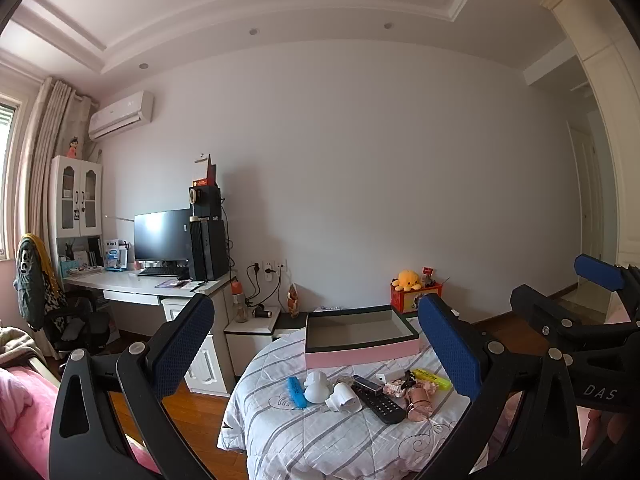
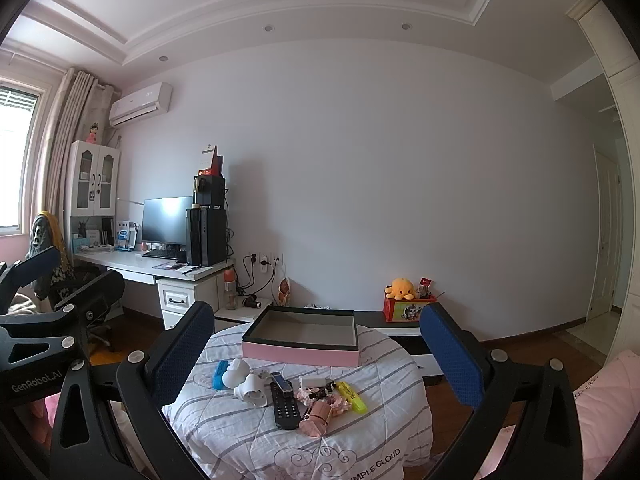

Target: Organize rigid objects

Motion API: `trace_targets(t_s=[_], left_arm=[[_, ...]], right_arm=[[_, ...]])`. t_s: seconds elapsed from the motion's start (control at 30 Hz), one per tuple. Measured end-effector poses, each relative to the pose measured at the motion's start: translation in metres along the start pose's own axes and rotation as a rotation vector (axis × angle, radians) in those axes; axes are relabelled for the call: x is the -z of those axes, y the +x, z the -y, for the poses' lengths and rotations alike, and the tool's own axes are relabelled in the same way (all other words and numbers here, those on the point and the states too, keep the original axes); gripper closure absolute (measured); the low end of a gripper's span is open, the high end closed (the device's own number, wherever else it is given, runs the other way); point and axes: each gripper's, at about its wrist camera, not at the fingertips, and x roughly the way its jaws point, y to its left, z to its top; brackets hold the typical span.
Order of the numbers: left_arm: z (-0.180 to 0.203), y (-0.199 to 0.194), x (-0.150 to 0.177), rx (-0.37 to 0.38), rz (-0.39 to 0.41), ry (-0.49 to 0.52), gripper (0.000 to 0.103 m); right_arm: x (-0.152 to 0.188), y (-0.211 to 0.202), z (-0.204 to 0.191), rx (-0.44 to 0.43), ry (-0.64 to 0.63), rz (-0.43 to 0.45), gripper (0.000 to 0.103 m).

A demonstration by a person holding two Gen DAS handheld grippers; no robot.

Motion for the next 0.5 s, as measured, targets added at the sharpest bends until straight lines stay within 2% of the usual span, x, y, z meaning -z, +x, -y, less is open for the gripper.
trace_targets(t_s=[0.5], left_arm=[[-0.0045, -0.0052, -0.0027, -0.011, -0.001, 0.004, 0.0]], right_arm=[[0.0007, 0.0008, -0.0042, -0.002, -0.011, -0.003, 0.0]])
